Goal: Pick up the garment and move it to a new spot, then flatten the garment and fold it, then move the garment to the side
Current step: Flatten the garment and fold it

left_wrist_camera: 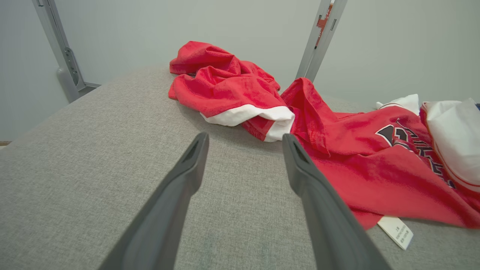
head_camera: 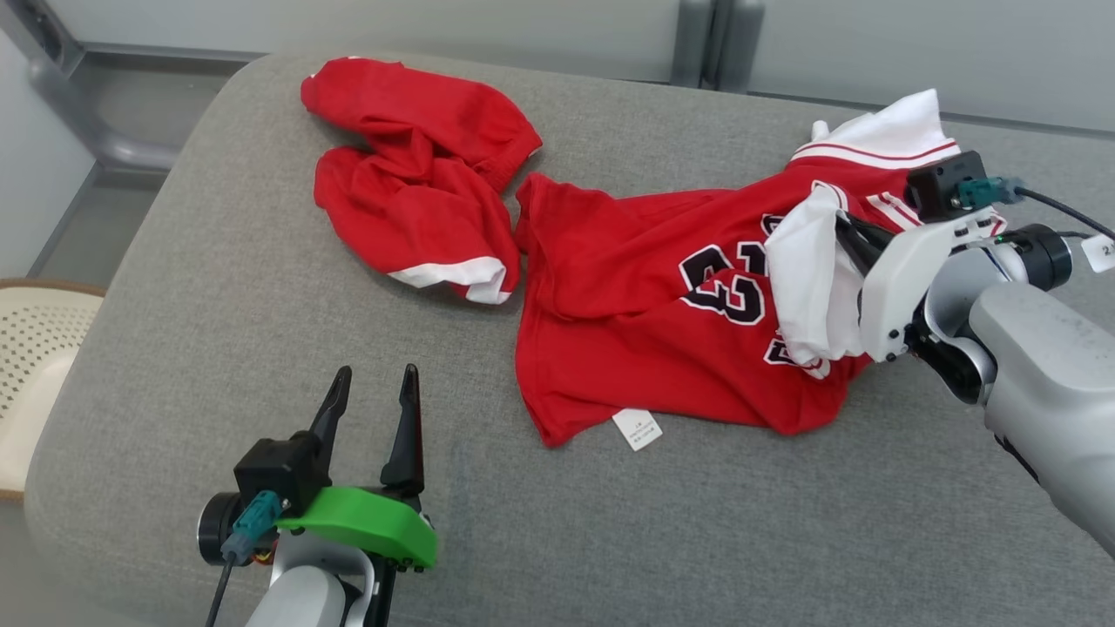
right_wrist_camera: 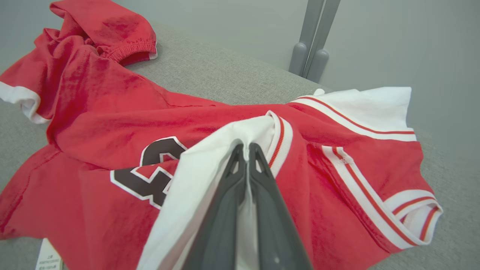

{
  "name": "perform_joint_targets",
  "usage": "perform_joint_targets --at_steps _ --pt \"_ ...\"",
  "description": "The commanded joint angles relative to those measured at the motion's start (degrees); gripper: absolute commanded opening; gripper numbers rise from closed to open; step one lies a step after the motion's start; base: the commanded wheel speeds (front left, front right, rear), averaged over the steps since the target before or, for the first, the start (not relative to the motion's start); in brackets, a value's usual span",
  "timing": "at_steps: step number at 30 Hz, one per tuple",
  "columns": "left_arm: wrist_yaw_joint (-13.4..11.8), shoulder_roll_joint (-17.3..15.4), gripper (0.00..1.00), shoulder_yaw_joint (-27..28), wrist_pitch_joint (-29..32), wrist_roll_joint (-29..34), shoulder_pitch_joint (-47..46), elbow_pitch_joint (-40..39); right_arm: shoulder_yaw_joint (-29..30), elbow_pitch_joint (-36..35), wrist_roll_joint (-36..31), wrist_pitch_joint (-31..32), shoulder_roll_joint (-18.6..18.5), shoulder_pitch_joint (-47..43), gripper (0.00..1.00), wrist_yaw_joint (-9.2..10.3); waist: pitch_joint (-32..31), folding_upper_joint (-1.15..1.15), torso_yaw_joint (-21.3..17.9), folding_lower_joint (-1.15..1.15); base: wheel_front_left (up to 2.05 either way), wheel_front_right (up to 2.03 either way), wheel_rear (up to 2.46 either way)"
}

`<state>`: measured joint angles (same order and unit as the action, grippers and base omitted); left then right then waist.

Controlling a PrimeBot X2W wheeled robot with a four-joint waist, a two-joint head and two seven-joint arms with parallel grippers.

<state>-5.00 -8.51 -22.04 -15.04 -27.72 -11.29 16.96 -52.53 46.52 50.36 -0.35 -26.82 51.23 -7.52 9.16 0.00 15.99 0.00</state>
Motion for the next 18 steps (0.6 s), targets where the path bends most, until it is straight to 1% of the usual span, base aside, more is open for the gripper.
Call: perform_joint_targets --at_steps 1,5,9,13,18 --pt "0.3 -0.8 1.0 0.4 -0.2 0.3 0.9 0.1 0.2 -0.1 0.4 -2.1 -0.5 -1.8 0.0 0.06 -2.9 0.0 -2.7 0.0 0.0 0.0 0.0" --pt "0.0 -1.5 1.0 0.7 -0.1 0.0 2.2 -0.1 0.6 -1.8 0.0 -7.0 -1.2 -4.8 0.0 0.06 -5.6 0.0 -5.6 0.0 0.0 0.0 0.0" --pt "-0.4 -2.4 1.0 0.9 0.2 -0.3 3.7 -0.8 1.5 -3.9 -0.9 -9.8 -2.8 -8.7 0.0 0.06 -7.7 0.0 -8.5 0.0 0.0 0.0 0.0" --pt "-0.8 -3.0 1.0 0.9 0.8 -0.6 4.9 -1.6 3.4 -5.5 -2.6 -9.9 -4.9 -12.5 0.0 0.06 -8.9 0.0 -11.2 0.0 0.0 0.0 0.0" --pt "-1.4 -3.7 1.0 1.1 1.4 -0.9 5.8 -3.1 7.4 -7.8 -6.7 -7.0 -7.4 -17.2 0.0 0.06 -8.9 0.0 -14.1 0.0 0.0 0.0 0.0"
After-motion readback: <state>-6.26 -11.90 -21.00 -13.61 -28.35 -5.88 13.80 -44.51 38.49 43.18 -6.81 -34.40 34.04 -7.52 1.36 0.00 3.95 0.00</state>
